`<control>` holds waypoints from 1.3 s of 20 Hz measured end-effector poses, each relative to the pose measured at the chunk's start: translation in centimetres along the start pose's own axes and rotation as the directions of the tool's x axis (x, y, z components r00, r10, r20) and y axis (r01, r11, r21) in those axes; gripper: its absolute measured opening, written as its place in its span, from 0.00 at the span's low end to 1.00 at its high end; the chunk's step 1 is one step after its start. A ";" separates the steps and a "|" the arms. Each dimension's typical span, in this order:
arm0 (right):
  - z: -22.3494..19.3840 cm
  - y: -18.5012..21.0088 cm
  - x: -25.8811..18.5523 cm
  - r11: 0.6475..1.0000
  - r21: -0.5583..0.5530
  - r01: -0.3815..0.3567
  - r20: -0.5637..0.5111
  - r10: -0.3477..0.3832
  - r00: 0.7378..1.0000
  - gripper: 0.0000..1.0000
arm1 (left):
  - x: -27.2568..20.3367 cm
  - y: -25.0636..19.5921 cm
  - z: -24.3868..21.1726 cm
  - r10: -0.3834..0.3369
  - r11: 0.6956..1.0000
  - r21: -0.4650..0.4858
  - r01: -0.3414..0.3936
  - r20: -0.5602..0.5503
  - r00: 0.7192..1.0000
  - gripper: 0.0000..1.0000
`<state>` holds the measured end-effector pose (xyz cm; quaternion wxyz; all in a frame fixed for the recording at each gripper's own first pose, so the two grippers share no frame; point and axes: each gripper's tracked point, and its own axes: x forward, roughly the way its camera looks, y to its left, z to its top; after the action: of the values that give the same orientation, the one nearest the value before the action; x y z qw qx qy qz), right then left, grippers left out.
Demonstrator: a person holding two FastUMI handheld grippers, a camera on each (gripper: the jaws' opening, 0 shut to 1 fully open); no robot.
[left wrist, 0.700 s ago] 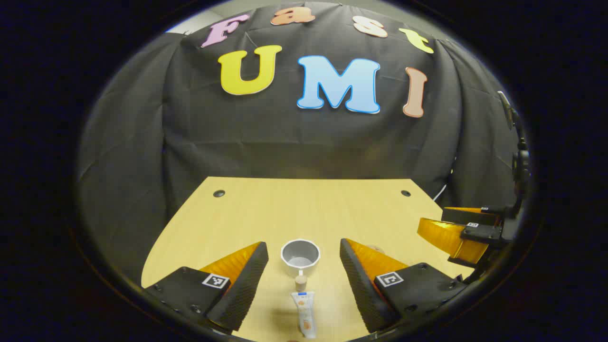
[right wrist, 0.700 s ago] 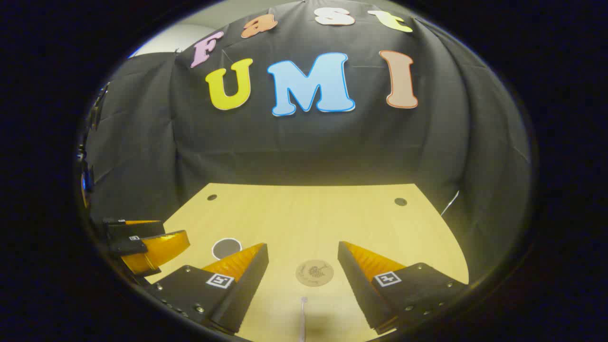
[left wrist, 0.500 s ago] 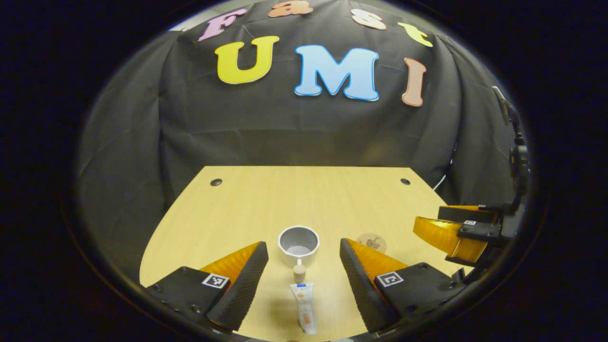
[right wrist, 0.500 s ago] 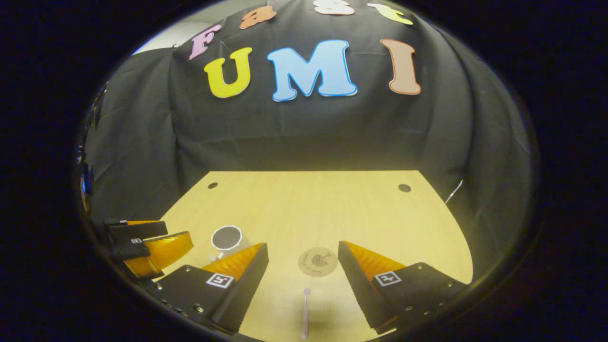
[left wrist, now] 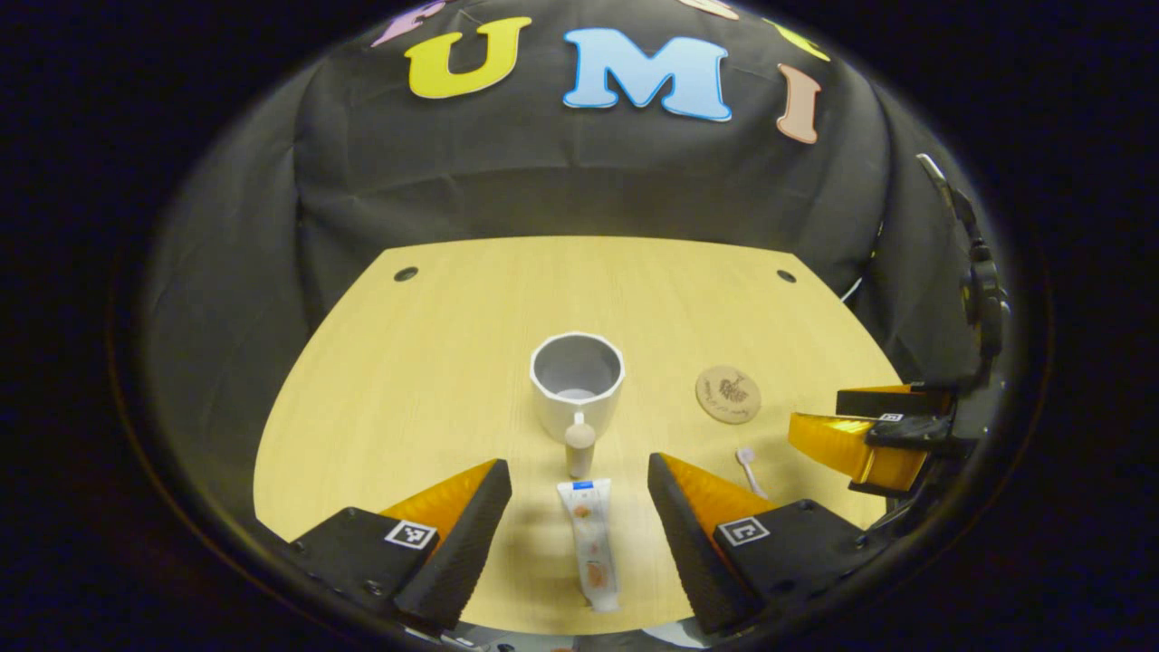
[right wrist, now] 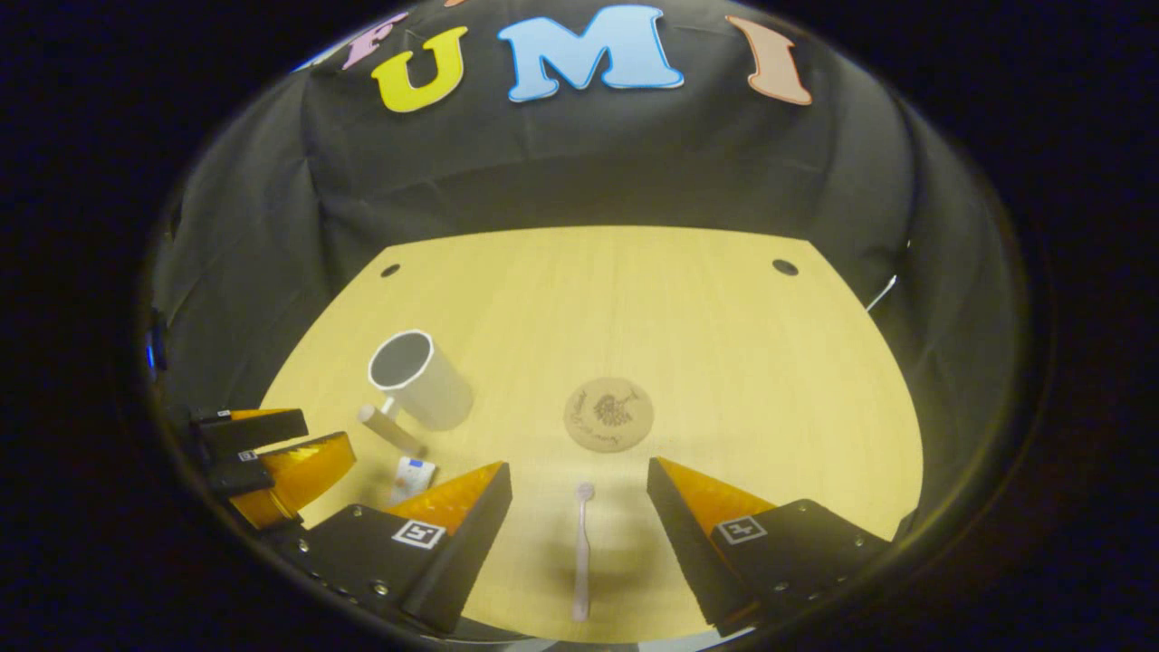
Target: Put the toothbrush and toothpaste on the desktop into the cup, then pick up the cup and place it on the coaster on the desktop.
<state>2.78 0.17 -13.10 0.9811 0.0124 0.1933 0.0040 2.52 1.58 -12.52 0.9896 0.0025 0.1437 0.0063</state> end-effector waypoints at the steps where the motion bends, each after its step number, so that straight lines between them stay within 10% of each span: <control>1: -0.9 0.1 0.5 1.000 0.002 -0.002 -0.039 0.002 0.999 0.93 | 0.4 0.1 -0.8 -0.001 1.000 -0.005 0.001 -0.024 1.000 0.95; 26: -10.4 -0.3 5.2 0.995 -0.067 0.073 -0.505 -0.097 0.857 0.93 | 5.3 2.2 -11.1 0.046 0.999 0.004 -0.049 -0.429 0.902 0.95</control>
<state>3.64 0.16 -24.64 0.8947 -0.0199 0.4450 -0.0319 4.43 3.85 -24.62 0.9333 0.0014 0.3578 0.0314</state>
